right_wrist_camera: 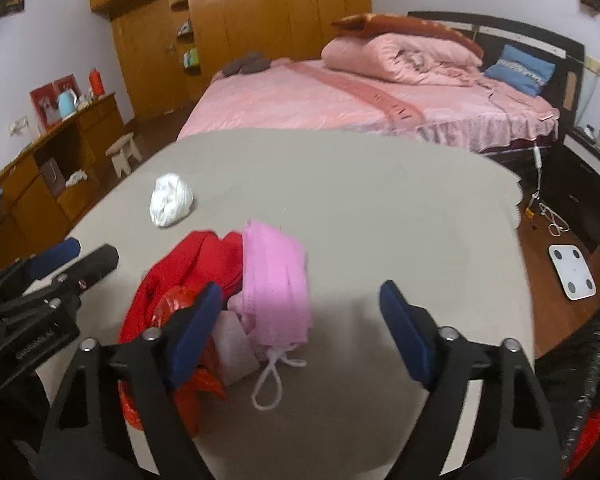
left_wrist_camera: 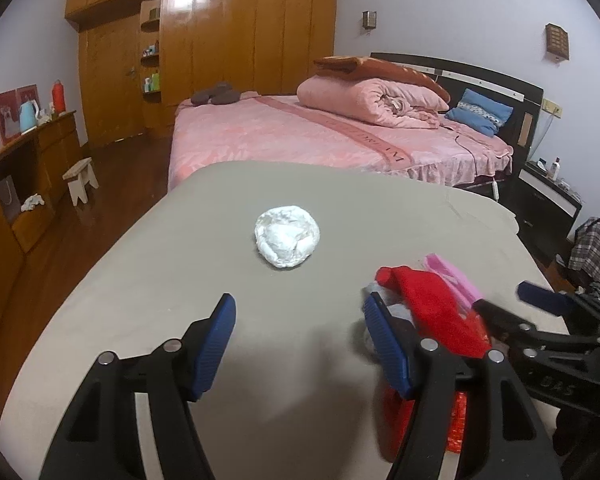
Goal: Collect trash
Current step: 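Grasp the pink mask with the right gripper while the left grasps the white tissue ball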
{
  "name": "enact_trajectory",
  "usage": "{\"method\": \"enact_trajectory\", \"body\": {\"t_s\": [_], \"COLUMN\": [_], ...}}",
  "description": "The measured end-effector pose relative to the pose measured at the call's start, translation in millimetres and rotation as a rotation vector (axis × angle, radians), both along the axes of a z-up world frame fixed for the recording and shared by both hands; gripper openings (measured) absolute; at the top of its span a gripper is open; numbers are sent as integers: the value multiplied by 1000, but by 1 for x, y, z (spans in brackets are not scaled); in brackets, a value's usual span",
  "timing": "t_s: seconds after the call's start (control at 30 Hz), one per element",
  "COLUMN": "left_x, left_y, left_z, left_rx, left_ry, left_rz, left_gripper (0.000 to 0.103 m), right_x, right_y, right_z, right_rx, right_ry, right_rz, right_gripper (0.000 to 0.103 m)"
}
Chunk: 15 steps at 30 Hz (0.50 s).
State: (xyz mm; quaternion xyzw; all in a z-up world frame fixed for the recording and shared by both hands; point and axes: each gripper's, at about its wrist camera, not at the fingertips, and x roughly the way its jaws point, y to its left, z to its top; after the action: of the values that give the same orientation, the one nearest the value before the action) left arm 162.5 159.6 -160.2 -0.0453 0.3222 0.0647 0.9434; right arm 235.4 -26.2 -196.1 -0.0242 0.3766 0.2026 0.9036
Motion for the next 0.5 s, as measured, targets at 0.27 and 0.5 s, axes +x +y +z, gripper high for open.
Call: {"method": "enact_trajectory", "body": {"t_s": [0.27, 0.5], "left_x": [12, 34], "left_y": [4, 8], "left_z": [-4, 0], "left_rx": [-5, 12], "left_ry": [6, -10], "left_rz": [-2, -8], "left_gripper": [66, 66], "right_x": [11, 32], "right_y": [-9, -21], "right_z": [1, 17], "right_rx": [88, 91], "right_ry": [54, 6], "right_rz": [52, 9], "right_gripper": [10, 8]}}
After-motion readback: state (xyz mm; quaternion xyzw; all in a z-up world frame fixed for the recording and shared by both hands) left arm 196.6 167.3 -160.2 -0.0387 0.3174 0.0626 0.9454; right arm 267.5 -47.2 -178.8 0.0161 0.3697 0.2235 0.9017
